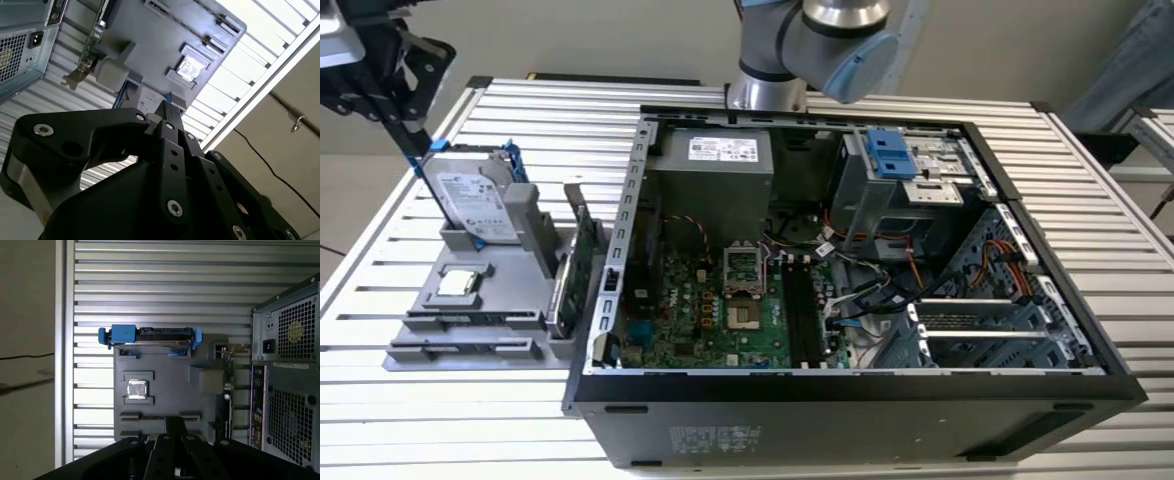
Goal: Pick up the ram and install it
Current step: 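Reach for the ram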
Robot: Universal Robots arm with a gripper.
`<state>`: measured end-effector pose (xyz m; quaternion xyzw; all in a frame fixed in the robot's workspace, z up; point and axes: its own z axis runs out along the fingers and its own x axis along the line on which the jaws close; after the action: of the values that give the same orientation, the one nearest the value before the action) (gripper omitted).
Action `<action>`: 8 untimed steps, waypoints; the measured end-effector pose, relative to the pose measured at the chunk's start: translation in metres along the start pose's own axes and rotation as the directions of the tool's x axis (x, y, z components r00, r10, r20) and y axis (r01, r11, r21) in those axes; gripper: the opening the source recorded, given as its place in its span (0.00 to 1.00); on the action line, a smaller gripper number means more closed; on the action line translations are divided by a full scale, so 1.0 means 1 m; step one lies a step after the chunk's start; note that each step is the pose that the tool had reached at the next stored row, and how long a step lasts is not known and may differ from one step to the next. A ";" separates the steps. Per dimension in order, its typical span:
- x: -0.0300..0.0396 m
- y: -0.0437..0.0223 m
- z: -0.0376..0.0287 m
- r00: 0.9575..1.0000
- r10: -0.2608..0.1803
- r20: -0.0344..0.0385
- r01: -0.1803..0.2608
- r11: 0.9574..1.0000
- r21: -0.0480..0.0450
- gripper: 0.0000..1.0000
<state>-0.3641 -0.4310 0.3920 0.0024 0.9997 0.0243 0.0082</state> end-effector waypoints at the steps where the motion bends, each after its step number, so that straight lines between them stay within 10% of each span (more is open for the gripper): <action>1: 0.0000 -0.0021 -0.0001 1.000 0.000 0.000 0.000 1.000 0.000 0.00; 8: -0.0001 -0.0187 -0.0007 1.000 0.000 0.000 0.000 1.000 0.000 0.00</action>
<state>-0.3641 -0.4497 0.3918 0.0024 0.9997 0.0243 0.0082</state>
